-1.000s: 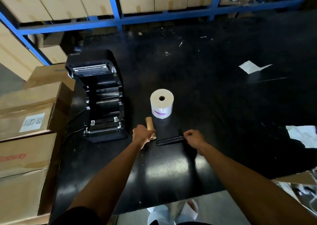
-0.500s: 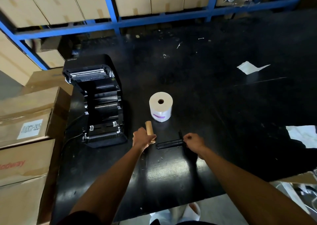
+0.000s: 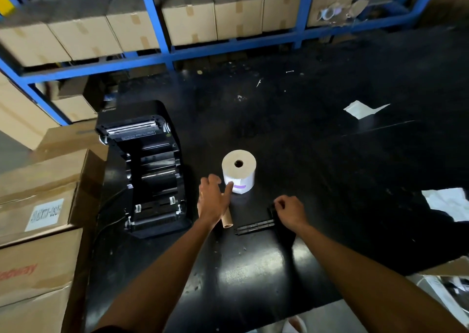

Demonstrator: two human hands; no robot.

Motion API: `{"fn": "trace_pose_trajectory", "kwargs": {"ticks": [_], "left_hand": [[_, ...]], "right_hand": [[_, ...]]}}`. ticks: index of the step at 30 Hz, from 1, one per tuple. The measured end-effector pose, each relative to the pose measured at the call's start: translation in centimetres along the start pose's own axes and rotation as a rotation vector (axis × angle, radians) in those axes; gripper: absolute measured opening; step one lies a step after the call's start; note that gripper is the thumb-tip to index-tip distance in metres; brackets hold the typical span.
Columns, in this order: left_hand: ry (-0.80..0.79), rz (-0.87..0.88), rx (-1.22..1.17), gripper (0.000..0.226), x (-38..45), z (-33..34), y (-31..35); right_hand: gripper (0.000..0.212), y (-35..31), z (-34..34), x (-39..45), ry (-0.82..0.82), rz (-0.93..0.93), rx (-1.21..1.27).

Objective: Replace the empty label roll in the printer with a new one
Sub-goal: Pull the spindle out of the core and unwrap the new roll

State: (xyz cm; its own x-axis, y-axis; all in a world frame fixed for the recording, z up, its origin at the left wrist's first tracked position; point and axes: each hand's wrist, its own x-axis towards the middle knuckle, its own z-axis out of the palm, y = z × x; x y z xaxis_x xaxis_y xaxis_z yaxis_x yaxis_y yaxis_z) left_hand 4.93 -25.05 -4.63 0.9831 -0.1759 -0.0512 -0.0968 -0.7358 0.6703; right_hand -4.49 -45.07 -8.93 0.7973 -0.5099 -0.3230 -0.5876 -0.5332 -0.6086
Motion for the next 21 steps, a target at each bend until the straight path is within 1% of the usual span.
{"fn": "trace_pose_trajectory", "kwargs": {"ticks": [3,5,7,9,11,13,15,19,21], "left_hand": [[-0.028,0.218,0.016,0.047,2.3,-0.5,1.0],[-0.096,0.329,0.105,0.053,3.9,-0.5,1.5],[-0.171,0.394,0.223,0.057,5.1,-0.3,2.0],[-0.214,0.4,0.306,0.062,5.9,0.1,2.4],[-0.221,0.394,0.352,0.066,6.6,0.5,2.8],[-0.229,0.385,0.444,0.07,7.2,0.7,3.3],[-0.274,0.345,0.51,0.072,7.6,0.9,3.5],[-0.407,0.238,0.437,0.068,7.9,1.1,3.4],[-0.44,0.247,0.495,0.068,8.2,1.2,3.7]], "right_hand": [[0.018,-1.8,0.3,0.7,0.06,-0.052,0.073],[0.023,-3.1,0.7,1.3,0.031,-0.05,0.152],[0.031,-4.5,0.9,1.9,-0.034,-0.045,0.22],[0.038,-5.4,1.2,2.3,-0.087,-0.05,0.275],[0.044,-5.9,1.5,2.8,-0.118,-0.058,0.34],[0.047,-5.8,1.9,3.4,-0.123,-0.051,0.411],[0.047,-5.4,2.4,4.2,-0.13,-0.035,0.47],[0.045,-4.6,2.9,5.0,-0.194,-0.027,0.536],[0.044,-4.3,2.9,5.4,-0.245,-0.016,0.55]]}}
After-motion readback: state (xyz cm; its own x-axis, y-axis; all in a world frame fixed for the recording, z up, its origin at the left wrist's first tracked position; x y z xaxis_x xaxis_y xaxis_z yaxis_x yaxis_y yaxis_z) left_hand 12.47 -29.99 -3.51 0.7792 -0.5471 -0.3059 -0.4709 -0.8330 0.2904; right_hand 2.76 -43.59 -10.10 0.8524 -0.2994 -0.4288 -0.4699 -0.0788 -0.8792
